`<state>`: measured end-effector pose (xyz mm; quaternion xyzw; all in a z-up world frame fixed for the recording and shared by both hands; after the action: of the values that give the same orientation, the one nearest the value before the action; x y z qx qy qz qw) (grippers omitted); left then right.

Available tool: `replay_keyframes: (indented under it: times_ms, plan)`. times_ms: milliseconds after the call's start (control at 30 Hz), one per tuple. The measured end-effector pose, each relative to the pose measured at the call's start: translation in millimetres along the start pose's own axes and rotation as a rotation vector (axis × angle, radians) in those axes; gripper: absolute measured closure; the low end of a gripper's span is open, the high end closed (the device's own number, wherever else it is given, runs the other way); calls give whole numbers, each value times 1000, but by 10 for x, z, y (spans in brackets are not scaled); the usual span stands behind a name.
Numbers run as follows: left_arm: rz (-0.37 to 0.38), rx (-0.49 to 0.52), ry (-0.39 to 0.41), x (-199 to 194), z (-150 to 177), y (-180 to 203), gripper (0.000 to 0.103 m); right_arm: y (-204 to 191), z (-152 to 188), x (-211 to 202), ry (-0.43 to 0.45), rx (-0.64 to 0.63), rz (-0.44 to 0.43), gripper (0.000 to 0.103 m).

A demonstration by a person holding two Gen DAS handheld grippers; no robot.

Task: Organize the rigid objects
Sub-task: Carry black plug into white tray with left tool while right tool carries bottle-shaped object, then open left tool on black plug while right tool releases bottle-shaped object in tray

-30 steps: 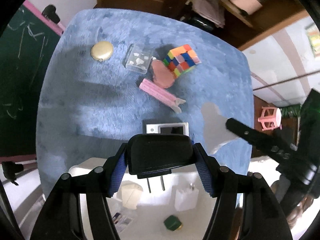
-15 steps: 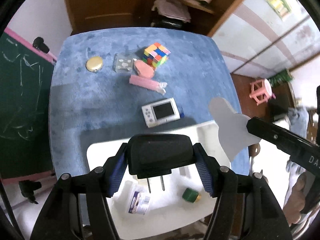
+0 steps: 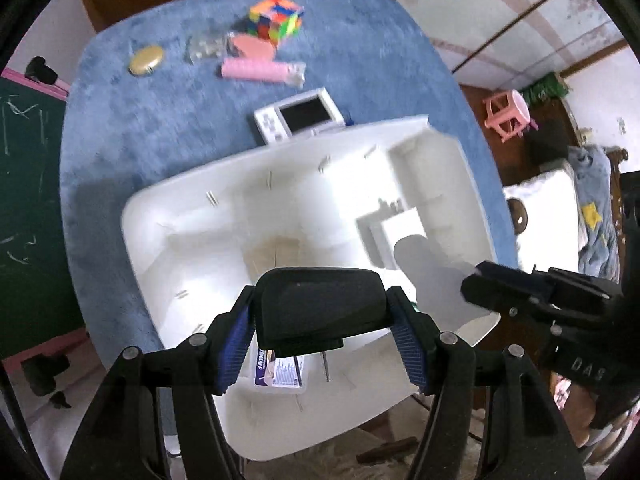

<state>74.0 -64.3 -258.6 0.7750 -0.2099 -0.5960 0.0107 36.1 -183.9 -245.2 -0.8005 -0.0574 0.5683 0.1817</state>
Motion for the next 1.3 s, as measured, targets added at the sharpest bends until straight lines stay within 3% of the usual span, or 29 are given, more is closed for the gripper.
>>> replay_keyframes:
  times_ms: [300, 533, 600, 667, 767, 1300]
  plan:
    - [-35, 81, -44, 428, 229, 30, 35, 81, 454, 410, -82, 4, 50, 83]
    - [-51, 188, -49, 544, 351, 180, 35, 169, 643, 584, -146, 8, 79, 82]
    - [-65, 209, -56, 558, 370, 189, 35, 171, 647, 565, -148, 10, 72, 76]
    - [-71, 208, -64, 553, 380, 165, 34, 192, 620, 515, -128, 9, 88, 62]
    - [-62, 192, -59, 491, 363, 129, 33, 228, 573, 425, -97, 2, 109, 51]
    - [-46, 167, -10, 255, 271, 146, 31, 160, 330, 178, -56, -11, 80, 51]
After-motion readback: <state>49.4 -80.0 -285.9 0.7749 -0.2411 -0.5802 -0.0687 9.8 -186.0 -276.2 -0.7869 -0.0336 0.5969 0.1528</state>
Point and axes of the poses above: each gripper's, at about its wrist camera, not at the fingertips, and x roughly the way its jaws point, y to its right, z to its underside, the point moved 5 cm from there along x, roughly the way its jaws point, and after that the axes turned 12 degrees about y, right-handed, at the moved point
